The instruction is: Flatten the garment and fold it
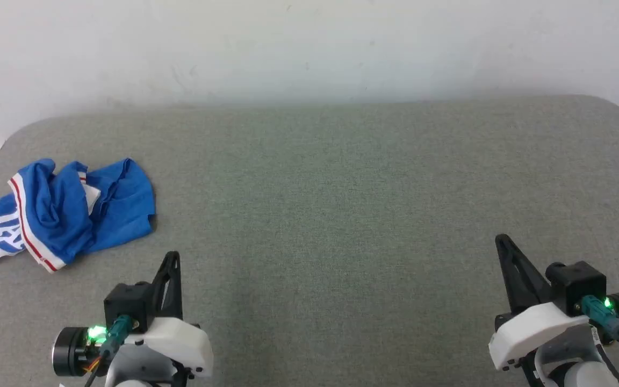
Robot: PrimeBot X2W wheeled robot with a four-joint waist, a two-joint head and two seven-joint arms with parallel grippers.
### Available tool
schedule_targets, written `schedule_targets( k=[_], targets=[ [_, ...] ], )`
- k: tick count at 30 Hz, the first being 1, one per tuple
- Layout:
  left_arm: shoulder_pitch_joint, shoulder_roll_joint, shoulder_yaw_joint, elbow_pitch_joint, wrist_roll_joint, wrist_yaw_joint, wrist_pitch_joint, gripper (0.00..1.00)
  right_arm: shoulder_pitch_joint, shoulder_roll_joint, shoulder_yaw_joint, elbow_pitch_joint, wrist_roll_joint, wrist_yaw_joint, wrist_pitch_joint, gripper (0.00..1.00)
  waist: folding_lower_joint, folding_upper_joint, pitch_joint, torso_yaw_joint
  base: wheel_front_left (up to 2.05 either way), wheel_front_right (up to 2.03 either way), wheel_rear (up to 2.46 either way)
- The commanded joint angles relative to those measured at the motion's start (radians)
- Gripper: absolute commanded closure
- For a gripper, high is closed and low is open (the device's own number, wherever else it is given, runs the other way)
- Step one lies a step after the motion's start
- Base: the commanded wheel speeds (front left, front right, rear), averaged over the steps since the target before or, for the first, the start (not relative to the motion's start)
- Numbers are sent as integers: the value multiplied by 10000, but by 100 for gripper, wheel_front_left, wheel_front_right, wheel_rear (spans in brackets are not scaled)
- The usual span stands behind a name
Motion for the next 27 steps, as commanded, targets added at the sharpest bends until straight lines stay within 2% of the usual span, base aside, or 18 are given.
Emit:
schedule_targets(
  k=[1, 27],
  targets=[
    [-164, -7, 35, -60, 66, -91, 1, 100, -68, 34, -1, -64, -76, -21, 5, 100, 0, 0, 0, 0, 0, 0, 0],
    [-164, -7, 35, -60, 66, -91, 1, 100, -68, 34, -1, -64, -76, -21, 5, 100, 0, 0, 0, 0, 0, 0, 0]
  ],
)
